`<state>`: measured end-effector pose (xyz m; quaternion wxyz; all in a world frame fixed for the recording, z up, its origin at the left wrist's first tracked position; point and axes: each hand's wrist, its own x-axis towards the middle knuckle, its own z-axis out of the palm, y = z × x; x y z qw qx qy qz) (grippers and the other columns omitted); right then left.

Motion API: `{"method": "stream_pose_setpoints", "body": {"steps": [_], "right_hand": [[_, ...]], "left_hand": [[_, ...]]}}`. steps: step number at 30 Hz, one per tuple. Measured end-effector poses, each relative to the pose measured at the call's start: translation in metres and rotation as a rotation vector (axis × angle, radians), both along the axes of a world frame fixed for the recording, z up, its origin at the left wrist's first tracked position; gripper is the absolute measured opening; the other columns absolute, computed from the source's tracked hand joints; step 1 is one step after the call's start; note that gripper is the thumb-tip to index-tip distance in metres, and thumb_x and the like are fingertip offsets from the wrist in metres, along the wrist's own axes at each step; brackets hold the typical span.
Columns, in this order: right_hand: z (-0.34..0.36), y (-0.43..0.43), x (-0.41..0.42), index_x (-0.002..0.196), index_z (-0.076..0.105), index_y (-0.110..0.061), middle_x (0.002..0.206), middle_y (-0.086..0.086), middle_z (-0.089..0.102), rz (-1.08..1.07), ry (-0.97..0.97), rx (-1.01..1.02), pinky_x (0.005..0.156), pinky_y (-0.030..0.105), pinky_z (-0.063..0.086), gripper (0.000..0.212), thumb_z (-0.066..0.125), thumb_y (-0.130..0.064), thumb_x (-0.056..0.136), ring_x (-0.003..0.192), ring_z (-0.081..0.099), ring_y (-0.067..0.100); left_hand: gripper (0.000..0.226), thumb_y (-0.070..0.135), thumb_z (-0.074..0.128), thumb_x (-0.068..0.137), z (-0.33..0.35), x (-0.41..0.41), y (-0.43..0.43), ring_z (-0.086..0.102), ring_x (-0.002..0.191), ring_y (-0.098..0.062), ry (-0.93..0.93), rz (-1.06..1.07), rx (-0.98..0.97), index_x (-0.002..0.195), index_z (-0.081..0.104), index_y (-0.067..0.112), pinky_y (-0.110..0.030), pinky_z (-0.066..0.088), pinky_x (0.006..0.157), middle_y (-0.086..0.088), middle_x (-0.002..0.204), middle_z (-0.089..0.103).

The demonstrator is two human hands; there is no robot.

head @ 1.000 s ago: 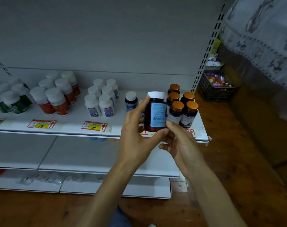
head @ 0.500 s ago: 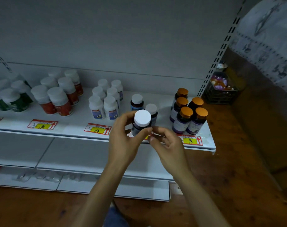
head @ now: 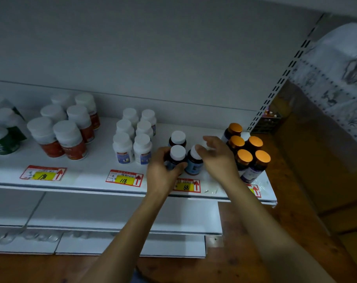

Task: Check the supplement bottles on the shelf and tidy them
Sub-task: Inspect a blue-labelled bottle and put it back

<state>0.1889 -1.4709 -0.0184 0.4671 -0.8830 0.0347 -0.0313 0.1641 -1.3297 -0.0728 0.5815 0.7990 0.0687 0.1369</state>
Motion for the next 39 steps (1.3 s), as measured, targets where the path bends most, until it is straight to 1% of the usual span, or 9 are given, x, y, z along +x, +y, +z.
{"method": "stream_pose_setpoints", "body": {"steps": [6,14,17,19,22,26,31,36,39], "right_hand": [[-0.011,0.006,0.008,0.133,0.050,-0.015,0.130,0.009,0.057,-0.025,0.044,-0.092,0.085,0.029,0.045,0.043,0.058,-0.031,0.094,0.112,0.056,0.020],[0.014,0.042,0.046,0.141,0.037,-0.019,0.135,0.007,0.052,0.136,0.111,-0.268,0.096,0.037,0.046,0.069,0.064,-0.049,0.086,0.120,0.053,0.023],[0.011,0.050,0.053,0.125,0.053,-0.014,0.123,0.004,0.058,0.173,0.101,-0.338,0.088,0.036,0.049,0.050,0.067,-0.040,0.084,0.109,0.057,0.021],[0.012,0.049,0.052,0.114,0.059,-0.015,0.113,0.000,0.061,0.152,0.002,-0.312,0.079,0.032,0.048,0.036,0.067,-0.034,0.085,0.102,0.059,0.019],[0.029,0.042,0.041,0.112,0.061,-0.019,0.104,-0.005,0.061,0.101,-0.202,-0.122,0.076,0.029,0.052,0.029,0.068,-0.027,0.085,0.094,0.061,0.013],[0.073,0.015,0.001,0.109,0.064,-0.023,0.096,-0.016,0.062,0.064,-0.328,0.223,0.067,0.006,0.046,0.023,0.070,-0.023,0.087,0.082,0.059,-0.011],[0.093,-0.018,-0.048,0.086,0.068,-0.022,0.075,-0.009,0.069,0.067,-0.340,0.421,0.055,0.015,0.048,0.011,0.064,-0.031,0.090,0.070,0.066,0.000],[0.082,-0.033,-0.071,0.090,0.068,-0.025,0.081,-0.013,0.068,0.020,-0.241,0.519,0.064,0.018,0.053,0.020,0.055,-0.040,0.094,0.080,0.064,0.000],[0.073,-0.043,-0.082,0.096,0.069,-0.028,0.097,-0.005,0.071,0.049,-0.147,0.641,0.073,0.023,0.056,0.021,0.050,-0.037,0.097,0.095,0.067,0.010]], "left_hand": [[0.051,0.014,0.081,0.073,-0.006,0.007,0.006,0.056,0.103,-0.012,-0.018,-0.052,0.000,0.117,0.055,0.014,-0.036,0.054,0.085,0.008,0.109,0.056],[0.068,0.008,0.080,0.073,0.007,0.009,0.010,0.052,0.101,0.009,-0.038,-0.152,-0.086,0.130,0.045,0.015,0.002,0.037,0.080,0.007,0.122,0.053],[0.074,0.013,0.079,0.075,0.014,0.006,0.013,0.045,0.104,0.011,-0.029,-0.121,-0.023,0.138,0.040,0.011,0.005,0.032,0.080,0.008,0.124,0.049],[0.075,0.021,0.078,0.079,0.018,0.003,0.017,0.045,0.119,-0.005,-0.031,-0.073,0.014,0.142,0.039,0.013,-0.007,0.035,0.092,0.003,0.133,0.049],[0.054,0.028,0.070,0.085,0.031,-0.005,0.019,0.049,0.123,-0.012,-0.128,-0.004,-0.004,0.134,0.048,0.023,-0.022,0.039,0.101,0.004,0.133,0.054],[0.037,0.037,0.058,0.085,0.056,-0.023,0.016,0.057,0.116,-0.003,-0.236,0.062,-0.287,0.120,0.060,0.025,-0.024,0.049,0.097,0.006,0.123,0.063],[0.038,0.026,0.064,0.085,0.082,-0.059,-0.002,0.063,0.109,-0.008,-0.262,-0.339,-0.442,0.122,0.057,0.021,-0.019,0.051,0.082,0.008,0.115,0.069],[0.027,0.028,0.066,0.082,0.078,-0.083,-0.037,0.071,0.090,-0.026,0.016,-0.343,-0.740,0.106,0.061,0.016,-0.028,0.058,0.073,-0.012,0.103,0.072],[0.049,0.041,0.059,0.084,0.074,-0.097,-0.054,0.073,0.082,-0.023,0.198,-0.365,-0.888,0.118,0.056,0.006,-0.027,0.058,0.071,-0.016,0.098,0.073]]}}
